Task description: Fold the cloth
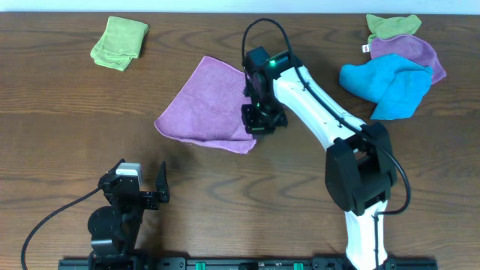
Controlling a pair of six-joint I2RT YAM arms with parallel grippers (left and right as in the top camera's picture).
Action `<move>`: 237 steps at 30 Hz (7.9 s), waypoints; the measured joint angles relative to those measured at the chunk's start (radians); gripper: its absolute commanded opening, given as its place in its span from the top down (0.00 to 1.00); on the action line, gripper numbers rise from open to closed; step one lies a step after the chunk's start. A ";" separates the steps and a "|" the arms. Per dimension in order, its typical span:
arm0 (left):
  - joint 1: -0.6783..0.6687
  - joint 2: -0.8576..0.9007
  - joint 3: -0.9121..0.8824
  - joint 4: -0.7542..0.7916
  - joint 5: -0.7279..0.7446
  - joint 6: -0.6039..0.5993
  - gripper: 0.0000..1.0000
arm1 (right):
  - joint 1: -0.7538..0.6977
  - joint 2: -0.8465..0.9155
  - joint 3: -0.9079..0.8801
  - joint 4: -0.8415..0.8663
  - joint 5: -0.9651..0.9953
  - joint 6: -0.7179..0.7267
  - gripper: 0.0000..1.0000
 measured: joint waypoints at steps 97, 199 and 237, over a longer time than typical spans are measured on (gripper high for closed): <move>0.000 1.125 0.465 0.232 0.280 -0.334 0.10 | -0.240 -0.139 0.000 0.171 -0.206 -0.335 0.35; -0.104 1.674 0.755 -0.237 0.212 -0.340 0.94 | -0.185 -0.102 -0.330 0.571 0.031 -0.261 0.99; -0.211 1.564 0.757 -0.395 0.082 -0.366 0.30 | -0.299 -0.401 -0.220 -0.186 -0.002 -0.330 0.27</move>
